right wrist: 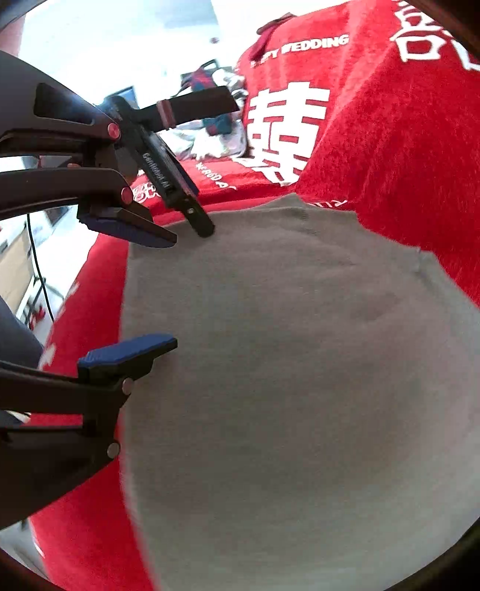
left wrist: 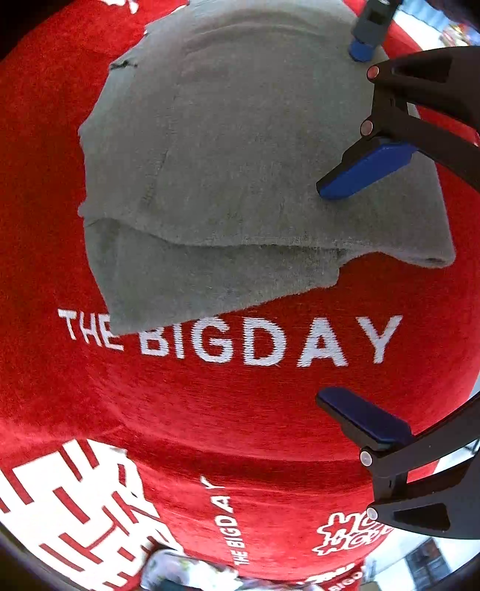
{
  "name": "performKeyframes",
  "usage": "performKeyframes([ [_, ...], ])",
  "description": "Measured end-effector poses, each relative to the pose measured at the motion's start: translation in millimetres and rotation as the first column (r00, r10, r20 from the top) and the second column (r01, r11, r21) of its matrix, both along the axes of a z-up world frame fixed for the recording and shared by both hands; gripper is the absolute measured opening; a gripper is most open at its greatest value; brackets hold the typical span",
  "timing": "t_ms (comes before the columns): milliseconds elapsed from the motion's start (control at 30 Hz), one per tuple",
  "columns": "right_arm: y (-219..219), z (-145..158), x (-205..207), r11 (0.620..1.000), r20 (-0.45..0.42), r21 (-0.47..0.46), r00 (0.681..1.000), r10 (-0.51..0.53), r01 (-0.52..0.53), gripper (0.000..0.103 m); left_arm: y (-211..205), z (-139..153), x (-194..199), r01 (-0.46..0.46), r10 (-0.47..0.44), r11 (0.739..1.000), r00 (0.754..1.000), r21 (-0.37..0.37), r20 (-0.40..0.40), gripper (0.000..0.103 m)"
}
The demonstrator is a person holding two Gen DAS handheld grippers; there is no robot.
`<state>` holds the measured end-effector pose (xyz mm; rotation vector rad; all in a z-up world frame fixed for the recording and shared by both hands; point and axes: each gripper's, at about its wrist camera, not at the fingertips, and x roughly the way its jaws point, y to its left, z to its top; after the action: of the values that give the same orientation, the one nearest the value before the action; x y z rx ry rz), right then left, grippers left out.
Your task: Fold small clothes
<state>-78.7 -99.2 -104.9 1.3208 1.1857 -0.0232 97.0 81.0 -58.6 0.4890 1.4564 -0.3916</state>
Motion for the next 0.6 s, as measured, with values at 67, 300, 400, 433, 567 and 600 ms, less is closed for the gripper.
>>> performKeyframes([
  [67, 10.9, -3.4, -9.7, 0.999, -0.008, 0.023, 0.999, -0.039, 0.039, 0.054, 1.7, 1.8, 1.9, 0.021, -0.021, 1.000, 1.000, -0.007, -0.002, 0.102],
  [300, 30.7, -18.6, -36.7, 0.987, -0.057, 0.039, 0.986, -0.154, 0.156, 0.054, 9.3, 3.6, 10.9, 0.065, -0.066, 0.997, 0.998, -0.031, -0.006, 0.102],
  [400, 31.7, -23.0, -36.8, 0.977, -0.046, 0.042, 0.977, -0.209, 0.211, 0.057, 10.4, 4.6, 11.6, 0.081, -0.082, 0.996, 0.997, -0.040, -0.008, 0.102],
  [433, 31.4, -23.9, -35.2, 0.972, -0.036, 0.047, 0.973, -0.229, 0.231, 0.057, 11.2, 4.0, 13.1, 0.089, -0.089, 0.995, 0.996, -0.042, -0.007, 0.102],
  [567, 28.5, -27.1, -19.9, 0.952, 0.008, 0.064, 0.954, -0.301, 0.300, 0.063, 12.5, 1.3, 16.1, 0.103, -0.104, 0.993, 0.995, -0.049, -0.012, 0.102],
  [600, 28.3, -27.8, -15.7, 0.946, 0.019, 0.072, 0.948, -0.318, 0.316, 0.065, 12.4, 1.0, 16.0, 0.106, -0.107, 0.993, 0.994, -0.052, -0.015, 0.102],
])
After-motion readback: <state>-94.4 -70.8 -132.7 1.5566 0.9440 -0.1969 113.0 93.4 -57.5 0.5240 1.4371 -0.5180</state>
